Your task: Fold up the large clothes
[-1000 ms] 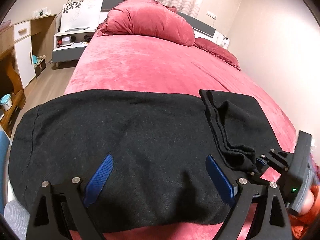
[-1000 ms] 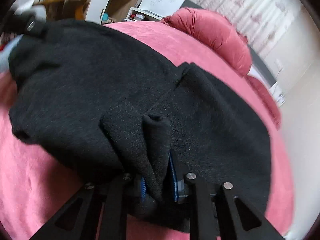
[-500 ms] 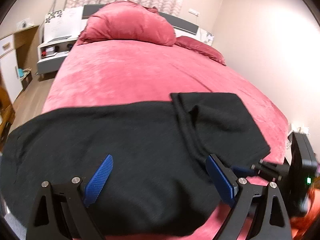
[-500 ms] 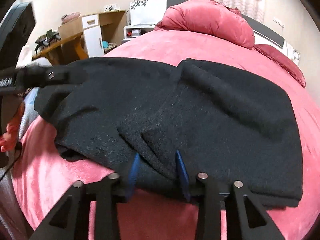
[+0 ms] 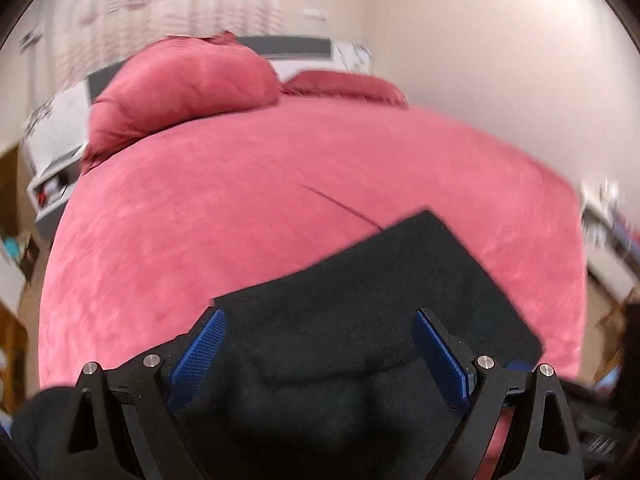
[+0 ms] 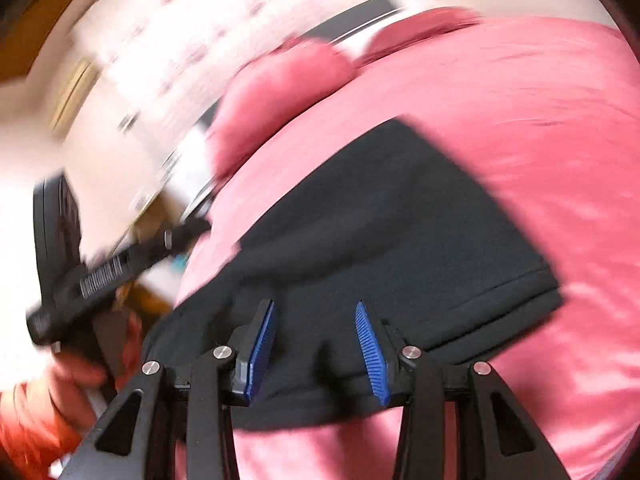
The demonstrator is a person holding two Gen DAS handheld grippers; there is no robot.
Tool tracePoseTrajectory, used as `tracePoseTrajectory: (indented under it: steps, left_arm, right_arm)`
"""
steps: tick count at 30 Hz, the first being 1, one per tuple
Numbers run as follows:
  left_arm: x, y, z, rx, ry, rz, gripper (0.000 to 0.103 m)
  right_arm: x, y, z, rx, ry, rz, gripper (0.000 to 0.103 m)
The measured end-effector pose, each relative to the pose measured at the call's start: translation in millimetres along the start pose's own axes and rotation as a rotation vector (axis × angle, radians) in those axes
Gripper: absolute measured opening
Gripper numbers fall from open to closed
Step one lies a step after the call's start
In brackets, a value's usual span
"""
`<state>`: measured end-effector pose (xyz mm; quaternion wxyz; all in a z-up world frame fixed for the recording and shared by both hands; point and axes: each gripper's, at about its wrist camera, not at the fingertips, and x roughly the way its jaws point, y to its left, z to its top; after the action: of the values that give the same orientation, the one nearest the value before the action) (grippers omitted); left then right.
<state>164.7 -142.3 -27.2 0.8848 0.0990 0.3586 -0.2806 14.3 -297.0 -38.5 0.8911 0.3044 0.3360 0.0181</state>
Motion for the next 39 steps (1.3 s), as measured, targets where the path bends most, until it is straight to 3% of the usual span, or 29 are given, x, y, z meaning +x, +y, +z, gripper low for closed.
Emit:
tracePoseTrajectory:
  steps: [1,4,5,6,7,9,11,13,15,17,20,22,24,26,31,32,37,38,39]
  left_arm:
    - [18,-8,-4,0.031,0.05,0.007,0.094]
    - [57,-16,-39,0.068,0.231,0.053,0.081]
    - [51,-18,-52,0.088,0.192,0.065,0.083]
    - [42,-21,-63,0.111,0.15,0.081,0.086]
    - [36,-21,-78,0.111,0.169,0.076,0.087]
    - [19,-11,-97,0.05,0.152,0.05,0.088]
    - [9,9,-107,-0.08,0.189,-0.017,0.088]
    - [1,23,-107,-0.162,0.196,-0.07,0.088]
    - [-2,28,-102,-0.177,0.212,-0.086,0.088]
    - [-11,31,-97,-0.181,0.18,-0.079,0.088]
    - [-27,36,-88,-0.182,0.083,-0.068,0.088]
    - [-24,37,-83,-0.156,0.076,-0.006,0.089]
    - [-10,40,-84,-0.138,0.14,0.044,0.089]
    - [1,47,-92,-0.16,0.196,0.046,0.09]
    - [-1,68,-102,-0.282,0.203,0.001,0.092]
    - [-4,69,-105,-0.283,0.201,0.002,0.092]
    - [-13,77,-122,-0.295,0.2,0.03,0.092]
    - [-15,79,-124,-0.292,0.207,0.03,0.092]
    - [-19,83,-127,-0.291,0.202,0.021,0.092]
  right_arm:
    - [3,-7,5,0.023,-0.004,-0.03,0.043]
    - [11,-28,6,0.042,0.048,-0.181,0.036]
    - [10,-38,4,0.072,0.046,-0.184,0.027]
    - [6,-44,4,0.106,0.036,-0.17,0.024]
    - [4,-50,4,0.145,0.028,-0.147,0.024]
    - [15,-48,5,0.167,0.022,-0.128,0.024]
    - [21,-41,7,0.134,0.021,-0.137,0.025]
    - [18,-35,8,0.112,0.02,-0.134,0.03]
    - [11,-27,17,0.099,-0.013,-0.082,0.032]
    - [4,-27,31,0.089,-0.063,-0.063,0.036]
    - [-5,-45,51,0.11,-0.099,-0.15,0.063]
    - [-4,-64,59,0.155,-0.096,-0.194,0.07]
    - [8,-91,64,0.22,-0.009,-0.175,0.07]
    - [23,-113,63,0.3,0.091,-0.119,0.07]
    - [41,-122,57,0.352,0.167,0.154,0.07]
    - [45,-117,55,0.335,0.191,0.168,0.07]
    - [52,-95,53,0.238,0.21,0.073,0.071]
    - [55,-86,57,0.231,0.227,0.064,0.061]
    - [54,-77,59,0.208,0.231,0.032,0.031]
